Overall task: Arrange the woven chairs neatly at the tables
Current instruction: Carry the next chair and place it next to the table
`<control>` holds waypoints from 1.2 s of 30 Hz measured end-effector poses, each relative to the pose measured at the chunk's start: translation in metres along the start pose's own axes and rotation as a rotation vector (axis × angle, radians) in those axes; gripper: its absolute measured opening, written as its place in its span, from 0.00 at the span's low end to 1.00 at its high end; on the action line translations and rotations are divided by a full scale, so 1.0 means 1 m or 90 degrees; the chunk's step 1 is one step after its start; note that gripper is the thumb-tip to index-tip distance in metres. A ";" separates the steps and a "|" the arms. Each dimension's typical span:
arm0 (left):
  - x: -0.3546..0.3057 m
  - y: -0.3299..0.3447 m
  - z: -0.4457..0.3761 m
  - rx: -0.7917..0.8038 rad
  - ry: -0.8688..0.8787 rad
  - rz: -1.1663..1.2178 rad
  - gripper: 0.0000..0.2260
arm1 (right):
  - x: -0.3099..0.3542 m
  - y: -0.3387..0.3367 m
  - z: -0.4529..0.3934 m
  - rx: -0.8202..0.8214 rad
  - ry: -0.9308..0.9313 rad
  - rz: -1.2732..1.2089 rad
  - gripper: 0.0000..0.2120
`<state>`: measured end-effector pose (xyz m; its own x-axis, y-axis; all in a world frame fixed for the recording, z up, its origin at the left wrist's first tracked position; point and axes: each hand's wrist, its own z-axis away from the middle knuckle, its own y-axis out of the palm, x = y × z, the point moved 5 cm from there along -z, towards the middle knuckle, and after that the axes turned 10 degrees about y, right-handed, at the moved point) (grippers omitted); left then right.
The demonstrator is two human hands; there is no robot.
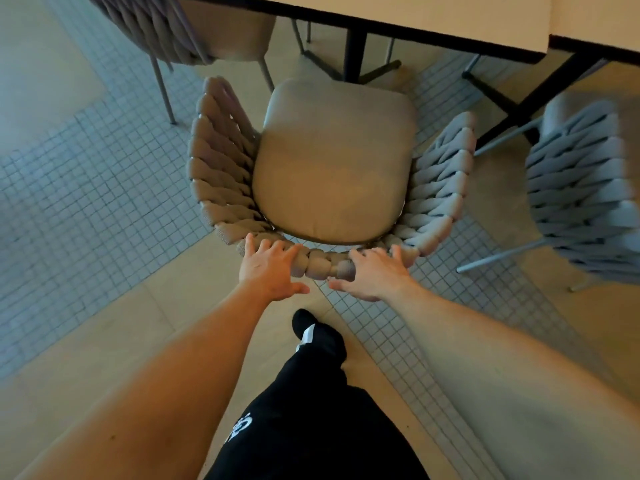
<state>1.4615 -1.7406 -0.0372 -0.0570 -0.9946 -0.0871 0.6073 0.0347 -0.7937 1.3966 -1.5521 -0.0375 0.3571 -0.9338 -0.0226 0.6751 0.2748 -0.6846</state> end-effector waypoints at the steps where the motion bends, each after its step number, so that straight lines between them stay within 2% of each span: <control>1: 0.001 0.007 -0.001 -0.014 0.011 -0.028 0.40 | 0.003 0.013 -0.001 -0.017 0.007 -0.015 0.47; 7: 0.009 0.010 -0.016 -0.061 0.008 -0.019 0.25 | 0.005 0.016 -0.001 -0.129 0.030 -0.033 0.42; 11: 0.008 0.009 -0.016 -0.088 0.005 0.007 0.14 | 0.006 0.021 0.007 -0.166 0.030 -0.050 0.39; 23: -0.051 0.064 0.045 -0.066 0.023 0.016 0.16 | -0.015 0.099 0.079 -0.132 0.056 -0.045 0.38; 36: -0.040 0.004 -0.028 -0.097 0.034 0.015 0.16 | -0.042 0.035 0.019 -0.160 0.057 -0.022 0.38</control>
<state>1.4438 -1.6979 -0.0541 -0.0890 -0.9867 -0.1359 0.4816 0.0767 -0.8730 1.4171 -1.4991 -0.0466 0.2708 -0.9612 -0.0528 0.4998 0.1873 -0.8456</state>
